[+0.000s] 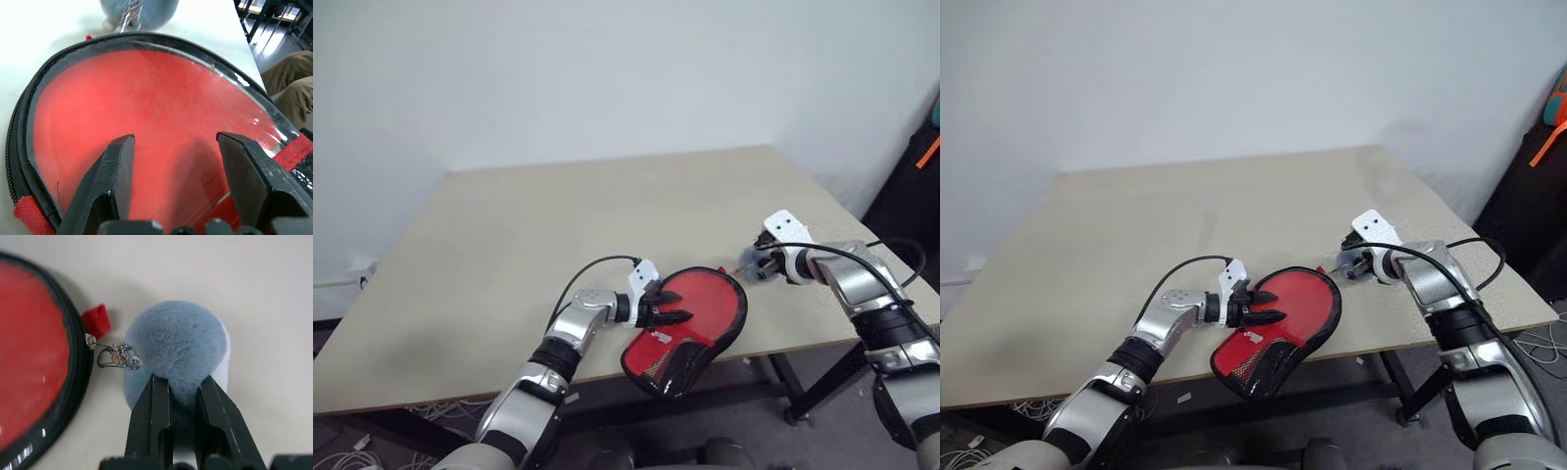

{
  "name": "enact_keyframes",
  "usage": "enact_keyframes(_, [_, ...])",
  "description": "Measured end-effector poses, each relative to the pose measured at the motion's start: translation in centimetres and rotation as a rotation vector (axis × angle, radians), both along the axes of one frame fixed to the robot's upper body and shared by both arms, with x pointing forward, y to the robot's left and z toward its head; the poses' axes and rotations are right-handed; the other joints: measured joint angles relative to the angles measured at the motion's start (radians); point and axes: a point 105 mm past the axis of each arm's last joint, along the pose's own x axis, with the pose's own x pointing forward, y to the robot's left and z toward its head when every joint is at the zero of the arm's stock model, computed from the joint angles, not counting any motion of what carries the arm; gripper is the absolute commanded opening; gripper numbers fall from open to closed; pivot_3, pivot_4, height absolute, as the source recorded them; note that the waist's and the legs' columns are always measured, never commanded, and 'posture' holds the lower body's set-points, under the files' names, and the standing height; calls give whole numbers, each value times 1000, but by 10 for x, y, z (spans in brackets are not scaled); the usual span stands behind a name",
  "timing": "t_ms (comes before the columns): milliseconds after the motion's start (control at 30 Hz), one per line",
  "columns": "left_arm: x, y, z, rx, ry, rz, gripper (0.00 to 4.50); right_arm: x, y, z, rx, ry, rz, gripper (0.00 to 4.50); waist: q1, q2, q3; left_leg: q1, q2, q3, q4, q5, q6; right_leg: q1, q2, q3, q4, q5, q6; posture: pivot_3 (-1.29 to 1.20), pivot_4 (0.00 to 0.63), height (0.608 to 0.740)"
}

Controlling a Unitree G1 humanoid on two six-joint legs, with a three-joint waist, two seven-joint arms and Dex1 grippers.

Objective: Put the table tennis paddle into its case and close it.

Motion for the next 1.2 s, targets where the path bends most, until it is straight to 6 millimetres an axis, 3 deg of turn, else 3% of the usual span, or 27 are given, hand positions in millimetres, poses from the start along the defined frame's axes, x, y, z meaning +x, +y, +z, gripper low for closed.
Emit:
enact_keyframes(167, [1, -3, 0, -11, -2, -11, 2803, -34, -13, -1, -81, 56, 53, 122, 15, 1, 1, -7, 1, -2, 0, -1, -1, -4, -3, -8, -1, -1, 0, 0, 0, 740])
enact_keyframes(367, [4, -4, -1, -23, -24, -6, 2803, -77, -15, 0, -123, 138, 147, 120, 22, 1, 1, -15, 2, -2, 0, -1, -2, -10, -4, -18, -6, -1, 0, 0, 0, 740])
enact_keyframes(467, [5, -4, -2, -20, -32, -5, 2803, -91, -5, 4, -99, 153, 194, 120, 26, 2, 1, -16, 4, -2, -1, -2, -3, -11, -8, -27, -15, -1, 0, 0, 0, 740])
enact_keyframes(667, [7, -4, -2, -18, -31, -5, 2803, -123, 15, 5, -75, 206, 307, 119, 38, 1, 1, -17, 7, -1, -3, -2, -4, -13, -37, -70, -20, -1, 0, 0, 0, 740])
enact_keyframes(900, [7, -4, -1, -17, -33, -4, 2803, -150, 38, 1, -21, 272, 413, 118, 44, 3, 0, -24, 22, 2, -2, -4, -6, -13, -40, -100, -37, -1, 0, 0, 0, 740])
enact_keyframes(1200, [6, -5, 0, -18, -26, -12, 2803, -186, 67, -21, 57, 374, 518, 116, 52, 2, 0, -24, 27, 5, -1, -5, -8, -13, -43, -110, -37, -1, 0, 0, 0, 740])
